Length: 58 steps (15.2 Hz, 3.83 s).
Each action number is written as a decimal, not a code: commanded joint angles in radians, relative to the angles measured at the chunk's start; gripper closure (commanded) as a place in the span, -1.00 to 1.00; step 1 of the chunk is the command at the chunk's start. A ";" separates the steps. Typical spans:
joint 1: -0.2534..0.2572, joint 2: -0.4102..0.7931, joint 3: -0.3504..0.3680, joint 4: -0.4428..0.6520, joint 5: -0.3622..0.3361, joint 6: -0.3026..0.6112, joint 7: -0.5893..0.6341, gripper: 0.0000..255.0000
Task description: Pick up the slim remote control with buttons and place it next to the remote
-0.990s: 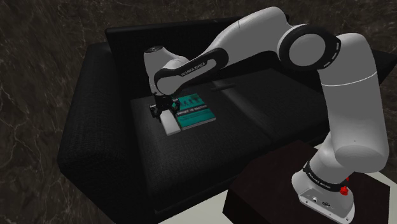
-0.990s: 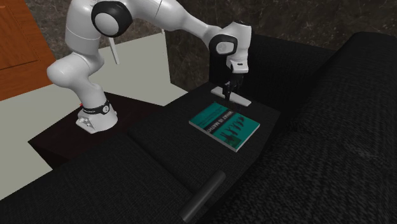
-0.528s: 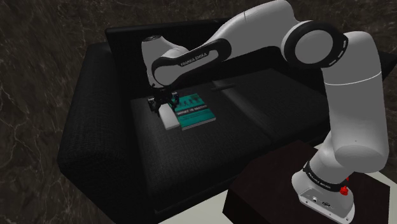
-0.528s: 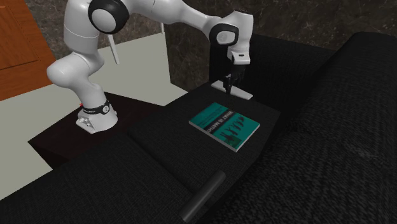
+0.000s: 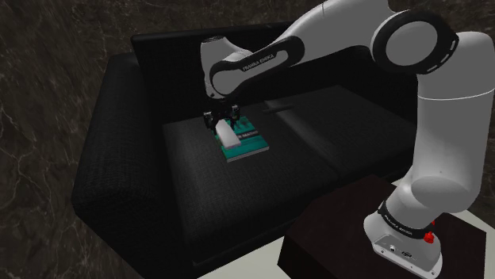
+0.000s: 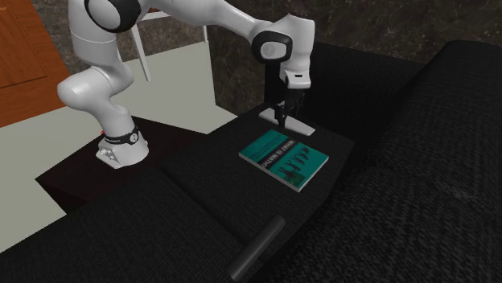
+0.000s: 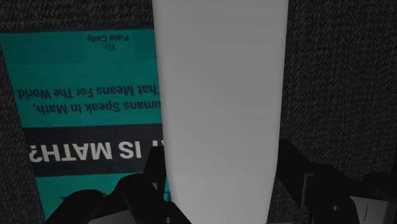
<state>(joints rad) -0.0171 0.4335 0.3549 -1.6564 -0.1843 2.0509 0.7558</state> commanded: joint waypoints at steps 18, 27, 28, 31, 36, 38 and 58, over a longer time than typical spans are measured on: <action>-0.309 -0.133 -0.107 -0.178 0.078 0.072 -0.429 1.00; -0.433 -0.093 -0.170 -0.111 0.093 0.053 -0.625 1.00; -0.446 -0.084 -0.177 -0.097 0.094 0.049 -0.646 1.00; -0.485 -0.053 -0.197 -0.048 0.097 0.033 -0.708 1.00; -0.547 0.017 -0.226 0.061 0.102 -0.005 -0.807 1.00; -0.571 0.051 -0.236 0.116 0.104 -0.024 -0.844 1.00; -0.590 0.163 -0.251 0.095 0.094 0.109 -0.868 1.00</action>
<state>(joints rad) -0.6074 0.5970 0.1036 -1.5603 -0.0897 2.1592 -0.1119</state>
